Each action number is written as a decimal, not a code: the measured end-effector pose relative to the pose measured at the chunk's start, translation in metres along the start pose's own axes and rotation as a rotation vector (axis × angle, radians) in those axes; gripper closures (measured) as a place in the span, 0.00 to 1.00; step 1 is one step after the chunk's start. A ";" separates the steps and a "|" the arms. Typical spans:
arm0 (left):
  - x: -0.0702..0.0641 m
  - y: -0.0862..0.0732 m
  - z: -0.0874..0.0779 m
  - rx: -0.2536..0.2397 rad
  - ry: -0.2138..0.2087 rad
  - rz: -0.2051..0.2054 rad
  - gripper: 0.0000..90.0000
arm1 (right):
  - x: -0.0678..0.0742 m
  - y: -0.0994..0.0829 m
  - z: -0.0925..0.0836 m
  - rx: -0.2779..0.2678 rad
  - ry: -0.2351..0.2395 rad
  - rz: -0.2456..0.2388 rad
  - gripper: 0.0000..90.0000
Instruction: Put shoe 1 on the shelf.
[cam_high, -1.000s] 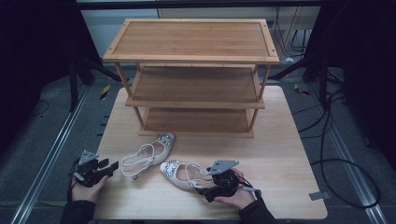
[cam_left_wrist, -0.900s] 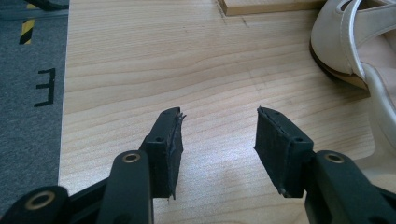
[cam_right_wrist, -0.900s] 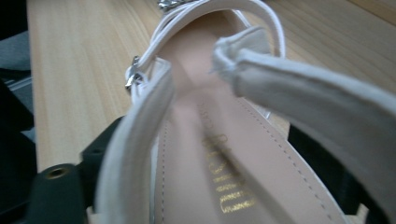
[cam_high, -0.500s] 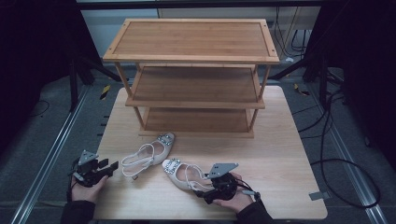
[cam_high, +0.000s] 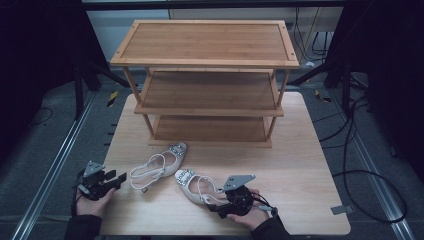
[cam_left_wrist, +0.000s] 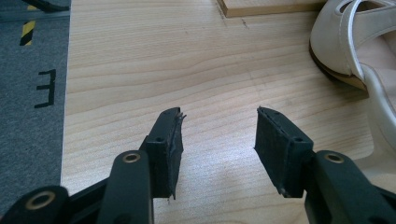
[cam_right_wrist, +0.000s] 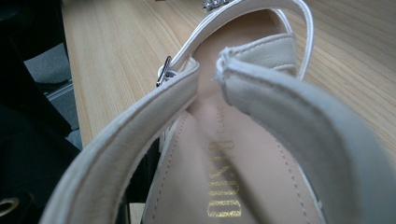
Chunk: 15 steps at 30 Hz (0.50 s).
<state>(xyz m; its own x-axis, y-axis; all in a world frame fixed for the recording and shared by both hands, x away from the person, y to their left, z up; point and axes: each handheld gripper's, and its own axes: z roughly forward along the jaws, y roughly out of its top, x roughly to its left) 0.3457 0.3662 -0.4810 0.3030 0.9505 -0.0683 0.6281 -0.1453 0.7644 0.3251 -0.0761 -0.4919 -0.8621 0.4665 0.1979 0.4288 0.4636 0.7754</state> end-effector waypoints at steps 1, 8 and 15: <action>0.000 0.000 0.000 0.001 0.000 0.001 0.55 | 0.000 0.000 0.000 0.000 0.000 0.000 0.44; 0.000 0.001 0.000 -0.003 0.000 0.000 0.55 | 0.000 0.002 -0.004 -0.014 0.001 0.025 0.45; 0.001 0.000 -0.001 -0.002 0.001 -0.001 0.55 | -0.004 0.005 -0.018 -0.071 -0.014 0.044 0.45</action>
<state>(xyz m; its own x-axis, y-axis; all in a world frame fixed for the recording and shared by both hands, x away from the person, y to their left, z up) 0.3456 0.3671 -0.4804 0.3017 0.9510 -0.0679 0.6271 -0.1443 0.7654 0.3264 -0.0889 -0.4782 -0.8387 0.4961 0.2246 0.4457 0.3882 0.8066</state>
